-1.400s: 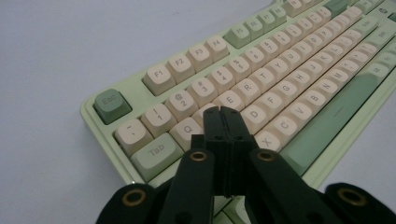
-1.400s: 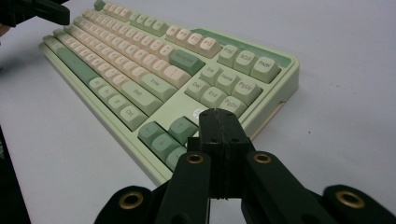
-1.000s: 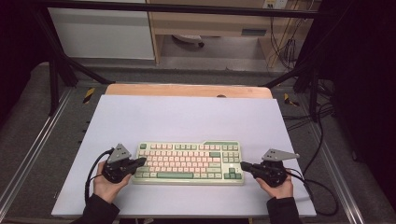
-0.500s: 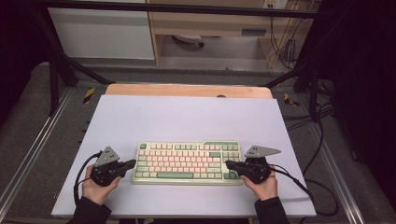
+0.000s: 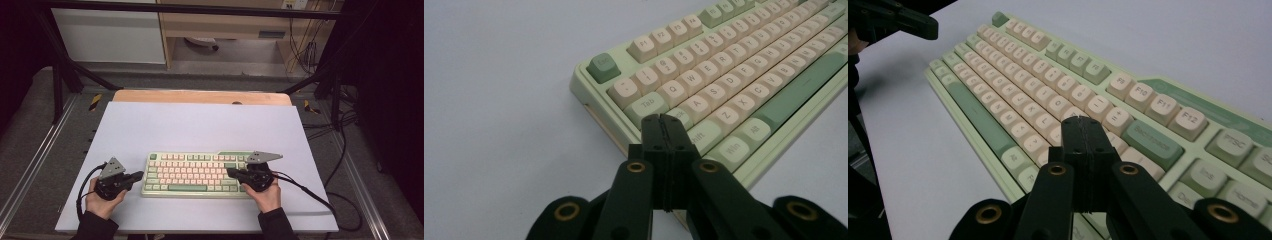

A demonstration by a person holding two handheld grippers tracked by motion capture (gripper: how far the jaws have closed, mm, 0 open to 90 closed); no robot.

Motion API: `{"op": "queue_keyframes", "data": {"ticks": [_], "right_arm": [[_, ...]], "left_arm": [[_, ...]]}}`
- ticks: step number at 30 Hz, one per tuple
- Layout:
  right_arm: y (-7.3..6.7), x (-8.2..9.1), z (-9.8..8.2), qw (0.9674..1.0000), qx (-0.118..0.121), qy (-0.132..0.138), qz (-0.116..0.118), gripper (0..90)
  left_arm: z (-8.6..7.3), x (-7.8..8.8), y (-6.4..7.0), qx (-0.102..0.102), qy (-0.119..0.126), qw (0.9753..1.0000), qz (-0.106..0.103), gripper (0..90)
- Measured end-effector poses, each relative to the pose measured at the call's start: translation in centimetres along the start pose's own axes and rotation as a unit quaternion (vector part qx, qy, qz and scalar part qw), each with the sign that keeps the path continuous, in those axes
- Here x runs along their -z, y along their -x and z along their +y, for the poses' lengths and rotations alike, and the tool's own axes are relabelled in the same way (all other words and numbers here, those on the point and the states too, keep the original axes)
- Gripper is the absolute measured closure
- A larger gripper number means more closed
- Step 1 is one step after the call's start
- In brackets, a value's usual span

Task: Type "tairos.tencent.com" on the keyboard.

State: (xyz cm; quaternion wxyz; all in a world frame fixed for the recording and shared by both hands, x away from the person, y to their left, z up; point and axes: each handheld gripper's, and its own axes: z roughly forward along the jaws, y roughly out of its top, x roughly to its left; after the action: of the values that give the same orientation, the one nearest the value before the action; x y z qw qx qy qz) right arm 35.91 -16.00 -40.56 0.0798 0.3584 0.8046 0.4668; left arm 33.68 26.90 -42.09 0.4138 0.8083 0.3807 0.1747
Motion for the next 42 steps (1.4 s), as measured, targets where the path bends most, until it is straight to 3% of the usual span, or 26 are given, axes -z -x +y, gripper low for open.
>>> {"op": "queue_keyframes", "data": {"ticks": [16, 22, 42], "right_arm": [[-1.9, -4.1, 1.5, 1.0, 0.002, -0.008, 0.001, 90.0], [-2.8, -5.9, 2.1, 0.9996, 0.018, -0.02, -0.004, 90.0], [-3.1, -9.0, 2.2, 0.9988, 0.023, -0.04, -0.015, 90.0]], "left_arm": [[-0.1, -0.1, -0.1, 0.0, -0.003, 1.0, -0.001, 89.8], [-0.1, -0.1, -0.1, -0.001, -0.002, 1.0, -0.001, 89.9], [-0.2, -0.1, -0.1, -0.002, -0.004, 1.0, 0.0, 89.8]]}}
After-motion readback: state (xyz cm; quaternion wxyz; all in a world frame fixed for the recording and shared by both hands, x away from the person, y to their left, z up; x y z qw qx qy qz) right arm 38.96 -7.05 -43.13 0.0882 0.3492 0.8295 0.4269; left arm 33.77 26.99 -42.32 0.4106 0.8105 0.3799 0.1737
